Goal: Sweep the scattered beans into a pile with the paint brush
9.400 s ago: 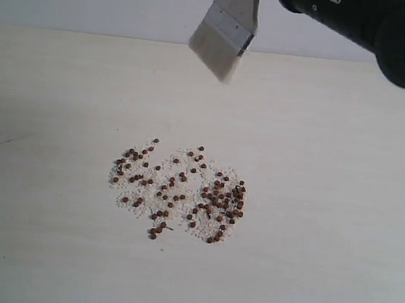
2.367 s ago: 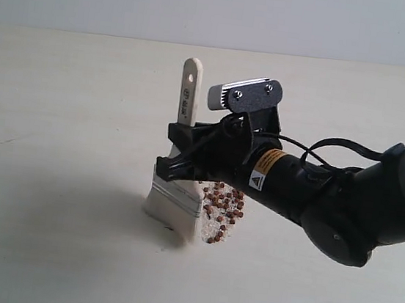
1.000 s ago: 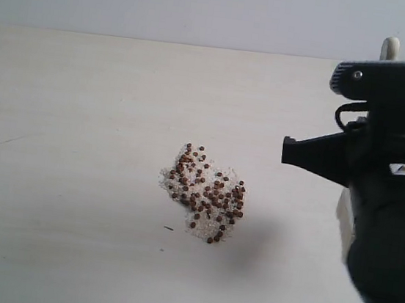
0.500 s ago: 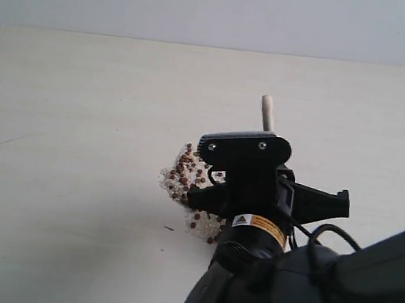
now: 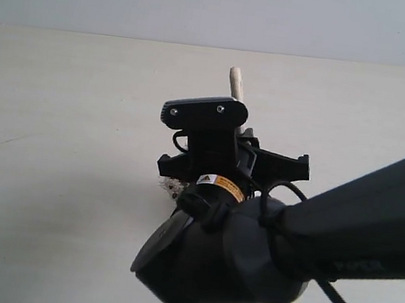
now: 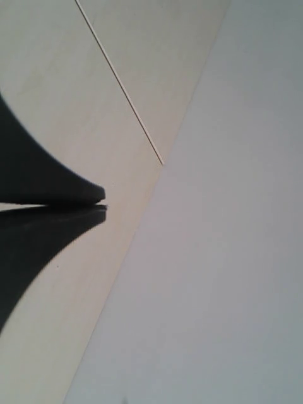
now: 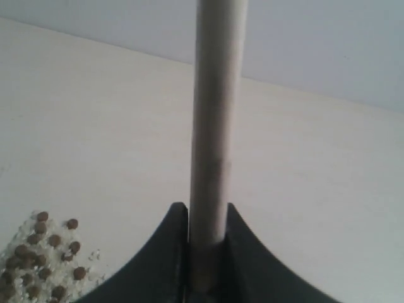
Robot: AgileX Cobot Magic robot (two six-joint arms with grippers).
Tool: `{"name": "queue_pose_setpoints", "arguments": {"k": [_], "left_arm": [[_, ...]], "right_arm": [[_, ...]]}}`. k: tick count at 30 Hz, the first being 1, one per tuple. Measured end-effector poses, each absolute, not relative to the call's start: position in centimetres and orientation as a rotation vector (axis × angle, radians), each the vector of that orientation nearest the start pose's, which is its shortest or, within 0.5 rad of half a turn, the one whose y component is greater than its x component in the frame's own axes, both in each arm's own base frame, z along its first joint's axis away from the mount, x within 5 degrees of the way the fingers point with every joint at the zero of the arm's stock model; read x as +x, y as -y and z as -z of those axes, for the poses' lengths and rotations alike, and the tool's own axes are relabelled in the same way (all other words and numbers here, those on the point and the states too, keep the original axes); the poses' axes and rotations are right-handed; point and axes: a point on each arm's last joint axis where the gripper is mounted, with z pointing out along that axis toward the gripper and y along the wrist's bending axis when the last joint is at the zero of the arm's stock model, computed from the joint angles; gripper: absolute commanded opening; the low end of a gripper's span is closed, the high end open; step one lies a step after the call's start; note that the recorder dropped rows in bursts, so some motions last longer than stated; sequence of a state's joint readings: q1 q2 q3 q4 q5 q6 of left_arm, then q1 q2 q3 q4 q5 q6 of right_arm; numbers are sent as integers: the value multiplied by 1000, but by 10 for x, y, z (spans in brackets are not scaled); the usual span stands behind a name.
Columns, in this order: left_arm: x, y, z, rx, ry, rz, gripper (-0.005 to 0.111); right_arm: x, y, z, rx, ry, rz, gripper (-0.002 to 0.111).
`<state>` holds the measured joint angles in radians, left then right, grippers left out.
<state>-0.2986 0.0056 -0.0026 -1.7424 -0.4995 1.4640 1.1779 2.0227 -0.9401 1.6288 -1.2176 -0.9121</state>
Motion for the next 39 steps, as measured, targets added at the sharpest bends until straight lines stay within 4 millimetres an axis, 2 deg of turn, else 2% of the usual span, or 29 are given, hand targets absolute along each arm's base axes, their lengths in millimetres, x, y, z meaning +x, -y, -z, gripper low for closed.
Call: {"name": "queue_pose_setpoints", "arguments": {"k": [10, 25, 35, 39], "left_arm": [[57, -27, -206, -383, -1532, 82, 0], [57, -27, -206, -383, -1532, 82, 0], [57, -27, -206, -383, -1532, 82, 0], [57, -27, -206, -383, -1532, 82, 0]], "right_arm": [[232, -255, -135, -1, -1934, 389, 0], [236, -267, -135, -90, -1946, 293, 0], [246, -269, -141, -17, -1907, 213, 0], [250, -268, -149, -5, -1869, 282, 0]]}}
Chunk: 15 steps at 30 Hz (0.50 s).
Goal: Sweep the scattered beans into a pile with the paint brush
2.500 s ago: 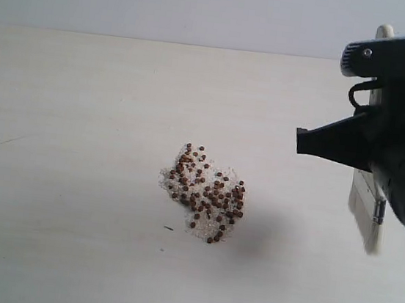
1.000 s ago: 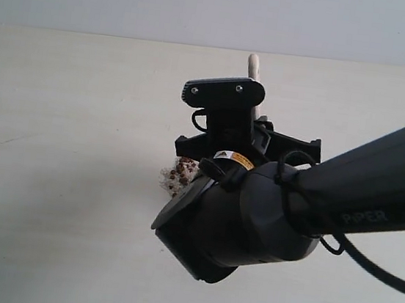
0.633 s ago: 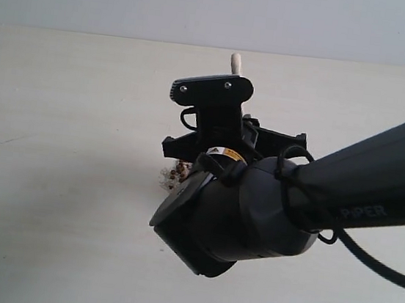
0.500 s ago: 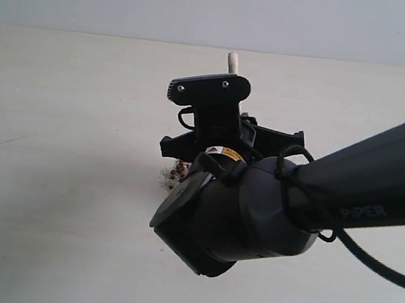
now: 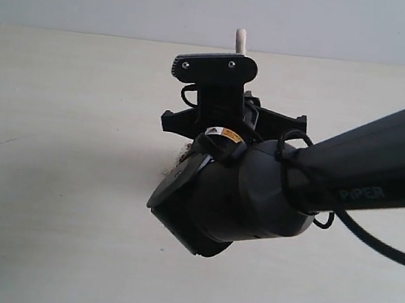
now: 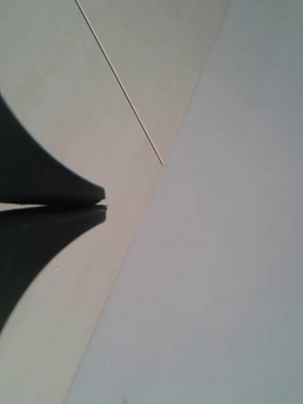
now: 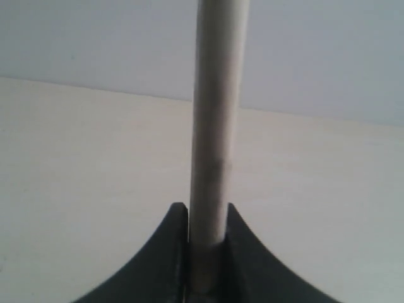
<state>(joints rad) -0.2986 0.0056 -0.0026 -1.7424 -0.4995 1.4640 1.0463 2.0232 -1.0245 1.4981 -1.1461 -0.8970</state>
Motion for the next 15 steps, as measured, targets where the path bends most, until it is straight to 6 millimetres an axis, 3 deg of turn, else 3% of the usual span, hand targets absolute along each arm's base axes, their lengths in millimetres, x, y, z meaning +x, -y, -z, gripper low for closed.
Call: {"name": "queue_pose_setpoints", "arguments": {"k": [8, 15], "left_arm": [[57, -27, -206, -383, -1532, 82, 0], [57, -27, -206, -383, -1532, 82, 0]], "right_arm": [[238, -262, -156, -56, -1933, 459, 0], [223, -267, -145, -92, -1996, 513, 0]]}}
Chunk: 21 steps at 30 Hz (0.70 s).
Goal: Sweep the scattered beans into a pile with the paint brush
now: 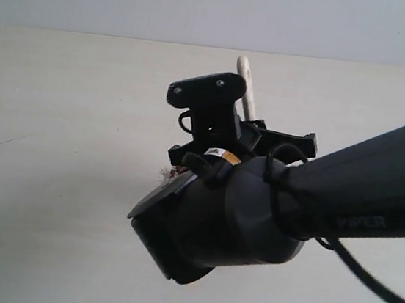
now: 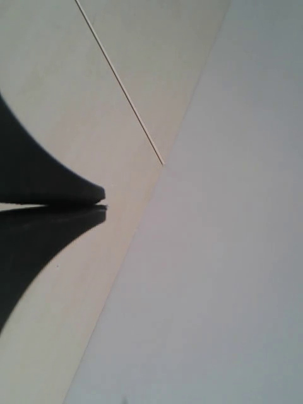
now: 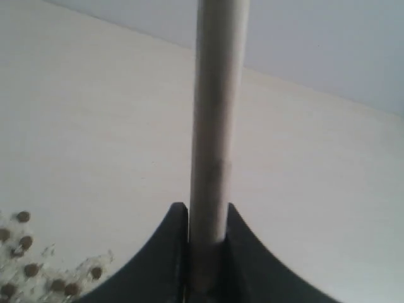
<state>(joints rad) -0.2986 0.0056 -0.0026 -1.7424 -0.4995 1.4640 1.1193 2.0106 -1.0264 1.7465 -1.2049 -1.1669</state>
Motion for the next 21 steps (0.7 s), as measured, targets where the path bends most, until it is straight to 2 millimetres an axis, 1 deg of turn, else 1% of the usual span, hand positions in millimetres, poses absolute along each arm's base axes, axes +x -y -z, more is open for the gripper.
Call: {"name": "queue_pose_setpoints", "arguments": {"k": [5, 9, 12, 14, 17, 20, 21], "left_arm": [[57, -27, -206, -383, -1532, 82, 0], [57, -27, -206, -383, -1532, 82, 0], [57, -27, -206, -383, -1532, 82, 0], [57, -27, -206, -383, -1532, 82, 0], [57, -27, -206, -382, -1532, 83, 0], [57, -27, -206, -373, -1535, 93, 0], [57, -27, -206, -373, -1535, 93, 0]], "right_arm": [[208, -280, -131, -177, -1996, 518, 0], [208, -282, -116, -207, -1976, 543, 0], [210, -285, -115, -169, -1932, 480, 0], [217, -288, -117, -133, -1916, 397, 0], [238, -294, -124, -76, -1956, 311, 0], [253, -308, -135, -79, -1982, 229, 0], [255, -311, -138, -81, -1978, 221, 0]]}}
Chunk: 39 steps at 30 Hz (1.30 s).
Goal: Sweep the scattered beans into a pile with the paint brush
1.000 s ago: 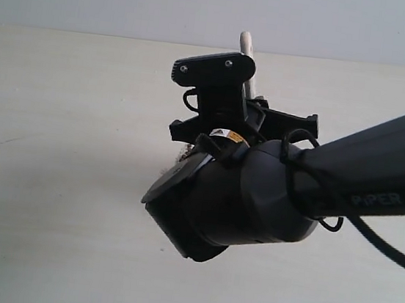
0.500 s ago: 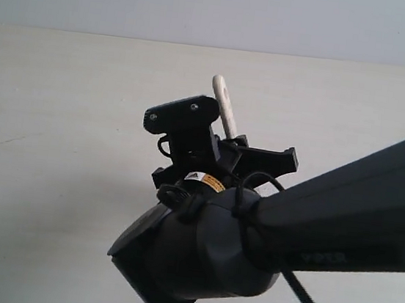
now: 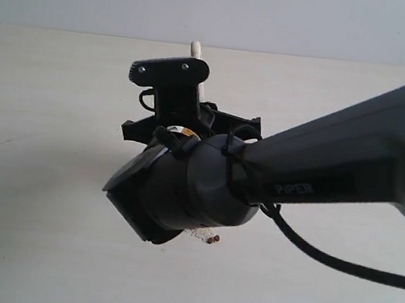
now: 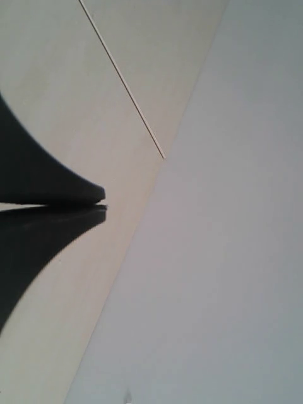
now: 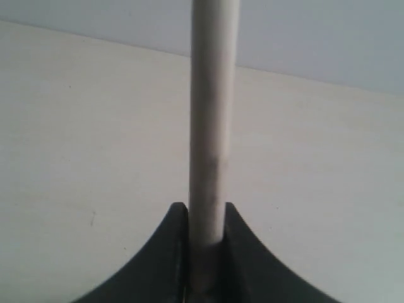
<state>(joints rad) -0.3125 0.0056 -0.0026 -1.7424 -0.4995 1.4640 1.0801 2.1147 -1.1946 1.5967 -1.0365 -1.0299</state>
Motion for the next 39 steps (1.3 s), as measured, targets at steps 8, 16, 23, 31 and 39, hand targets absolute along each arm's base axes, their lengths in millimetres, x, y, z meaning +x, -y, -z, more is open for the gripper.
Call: {"name": "queue_pose_setpoints", "arguments": {"k": [8, 16, 23, 31, 39], "left_arm": [[57, -27, -206, -373, -1535, 93, 0], [57, -27, -206, -373, -1535, 93, 0], [57, -27, -206, -373, -1535, 93, 0], [57, -27, -206, -373, -1535, 93, 0], [57, -27, -206, -373, -1535, 93, 0]], "right_arm": [[260, -309, -157, -109, -1933, 402, 0], [260, -304, -168, -183, -1866, 482, 0], [286, -276, -147, -165, -1874, 504, 0], [302, -278, -123, -285, -2007, 327, 0], [302, -291, -125, -254, -2016, 97, 0]]}}
